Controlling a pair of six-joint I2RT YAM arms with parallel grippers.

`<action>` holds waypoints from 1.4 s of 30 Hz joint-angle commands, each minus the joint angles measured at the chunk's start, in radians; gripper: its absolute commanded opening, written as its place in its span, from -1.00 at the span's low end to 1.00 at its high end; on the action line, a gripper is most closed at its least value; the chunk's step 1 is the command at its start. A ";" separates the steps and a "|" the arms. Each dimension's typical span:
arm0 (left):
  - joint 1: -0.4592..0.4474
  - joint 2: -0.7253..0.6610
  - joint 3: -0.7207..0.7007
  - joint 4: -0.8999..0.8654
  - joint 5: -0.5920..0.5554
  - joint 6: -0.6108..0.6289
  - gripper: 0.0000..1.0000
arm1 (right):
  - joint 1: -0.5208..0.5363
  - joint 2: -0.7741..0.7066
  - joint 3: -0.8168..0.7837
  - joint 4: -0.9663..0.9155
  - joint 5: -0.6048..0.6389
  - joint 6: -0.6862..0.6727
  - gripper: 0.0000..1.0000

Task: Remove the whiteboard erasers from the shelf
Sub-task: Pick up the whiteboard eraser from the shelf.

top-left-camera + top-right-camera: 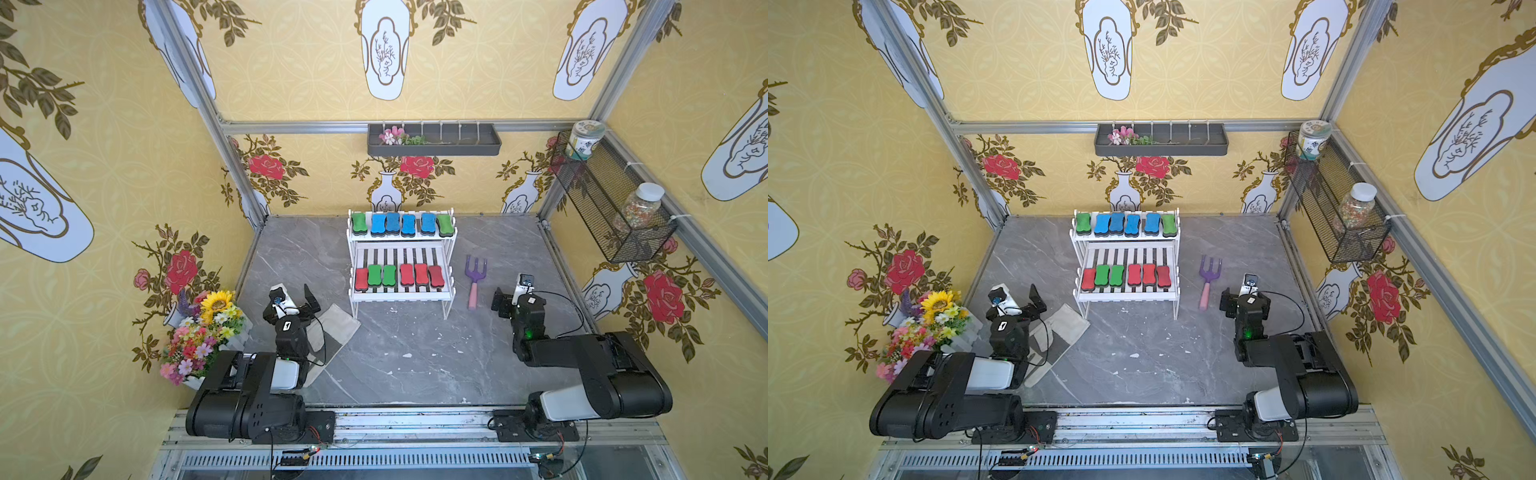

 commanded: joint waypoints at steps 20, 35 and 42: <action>0.000 0.001 -0.002 0.014 0.006 -0.005 0.99 | 0.005 -0.005 -0.002 0.022 0.004 -0.001 0.95; 0.001 0.002 -0.001 0.014 0.005 -0.005 0.99 | -0.004 -0.003 0.005 0.010 -0.011 0.002 0.95; -0.010 -0.115 0.021 -0.100 -0.017 0.010 0.99 | -0.015 -0.027 0.010 -0.011 -0.014 0.006 0.95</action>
